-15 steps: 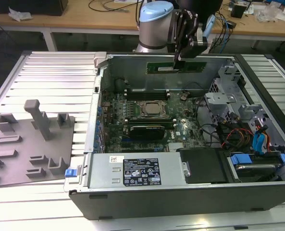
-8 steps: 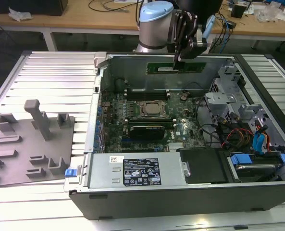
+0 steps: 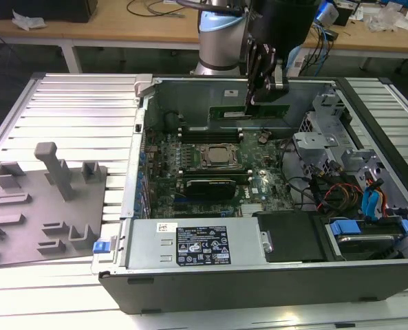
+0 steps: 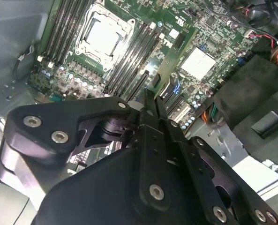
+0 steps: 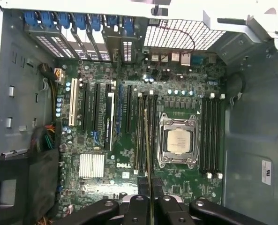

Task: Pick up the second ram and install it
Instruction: 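Pick up the second ram and move it above second insertion slot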

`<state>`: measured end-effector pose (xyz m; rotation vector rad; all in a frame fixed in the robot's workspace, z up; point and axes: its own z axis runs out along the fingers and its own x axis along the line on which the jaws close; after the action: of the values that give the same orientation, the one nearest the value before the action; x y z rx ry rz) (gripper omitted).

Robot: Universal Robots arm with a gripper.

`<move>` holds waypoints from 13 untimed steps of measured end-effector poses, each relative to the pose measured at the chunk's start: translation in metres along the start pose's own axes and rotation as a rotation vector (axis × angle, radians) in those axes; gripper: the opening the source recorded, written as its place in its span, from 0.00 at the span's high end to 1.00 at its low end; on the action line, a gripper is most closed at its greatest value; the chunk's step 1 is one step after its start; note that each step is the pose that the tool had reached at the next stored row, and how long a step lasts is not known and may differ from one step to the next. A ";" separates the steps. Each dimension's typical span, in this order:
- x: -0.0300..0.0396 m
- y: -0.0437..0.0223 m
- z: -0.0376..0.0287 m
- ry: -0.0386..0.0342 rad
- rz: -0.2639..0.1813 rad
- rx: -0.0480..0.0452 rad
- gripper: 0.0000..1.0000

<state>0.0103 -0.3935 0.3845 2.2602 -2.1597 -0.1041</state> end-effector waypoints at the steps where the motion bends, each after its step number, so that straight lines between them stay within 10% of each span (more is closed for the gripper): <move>1: 0.0002 -0.0002 0.0042 -0.0001 0.000 0.0000 0.86; 6: 0.0008 -0.0011 0.0204 -0.0001 0.000 0.0000 0.86; 13: 0.0008 -0.0012 0.0216 -0.0004 0.000 0.0000 0.86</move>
<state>0.0103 -0.3935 0.3628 2.2603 -2.1600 -0.1046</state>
